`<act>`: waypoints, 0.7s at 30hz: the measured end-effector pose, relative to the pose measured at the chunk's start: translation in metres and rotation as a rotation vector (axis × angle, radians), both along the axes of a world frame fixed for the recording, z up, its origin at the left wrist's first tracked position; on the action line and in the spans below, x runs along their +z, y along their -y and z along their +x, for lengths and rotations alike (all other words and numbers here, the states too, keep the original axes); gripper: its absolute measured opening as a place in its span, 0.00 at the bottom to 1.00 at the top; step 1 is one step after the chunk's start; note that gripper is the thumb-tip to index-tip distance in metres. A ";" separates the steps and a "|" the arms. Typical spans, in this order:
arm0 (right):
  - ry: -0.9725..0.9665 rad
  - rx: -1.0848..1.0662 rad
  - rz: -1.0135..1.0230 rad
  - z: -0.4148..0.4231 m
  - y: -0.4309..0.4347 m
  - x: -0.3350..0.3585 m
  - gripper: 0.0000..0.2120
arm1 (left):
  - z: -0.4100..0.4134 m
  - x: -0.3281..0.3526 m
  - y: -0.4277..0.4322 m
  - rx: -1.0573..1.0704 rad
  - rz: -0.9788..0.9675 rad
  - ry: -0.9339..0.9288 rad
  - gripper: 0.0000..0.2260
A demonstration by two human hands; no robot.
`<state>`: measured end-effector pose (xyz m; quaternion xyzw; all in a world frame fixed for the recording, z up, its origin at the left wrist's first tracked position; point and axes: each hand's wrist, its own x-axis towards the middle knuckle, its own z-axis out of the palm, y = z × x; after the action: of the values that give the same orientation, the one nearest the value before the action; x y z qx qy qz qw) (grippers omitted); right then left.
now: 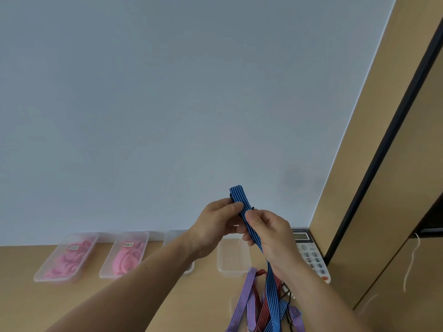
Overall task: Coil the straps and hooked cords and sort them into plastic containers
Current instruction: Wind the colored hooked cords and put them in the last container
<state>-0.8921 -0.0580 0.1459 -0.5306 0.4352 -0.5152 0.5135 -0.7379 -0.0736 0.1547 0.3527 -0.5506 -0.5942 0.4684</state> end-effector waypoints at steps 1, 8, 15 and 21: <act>-0.011 -0.012 0.015 -0.001 0.000 0.000 0.11 | 0.000 0.001 -0.001 0.012 -0.011 -0.006 0.16; -0.117 0.024 0.136 -0.010 0.001 -0.001 0.12 | -0.005 0.003 0.000 0.208 -0.183 0.179 0.08; -0.163 0.074 0.113 -0.012 0.000 -0.003 0.11 | -0.002 0.007 0.003 0.324 -0.348 0.359 0.09; -0.061 -0.004 0.075 -0.001 0.002 0.011 0.27 | -0.005 0.002 -0.004 0.453 -0.899 0.767 0.13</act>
<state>-0.8935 -0.0604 0.1567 -0.5255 0.4708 -0.4831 0.5185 -0.7431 -0.0693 0.1569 0.4172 -0.7868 -0.0221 0.4543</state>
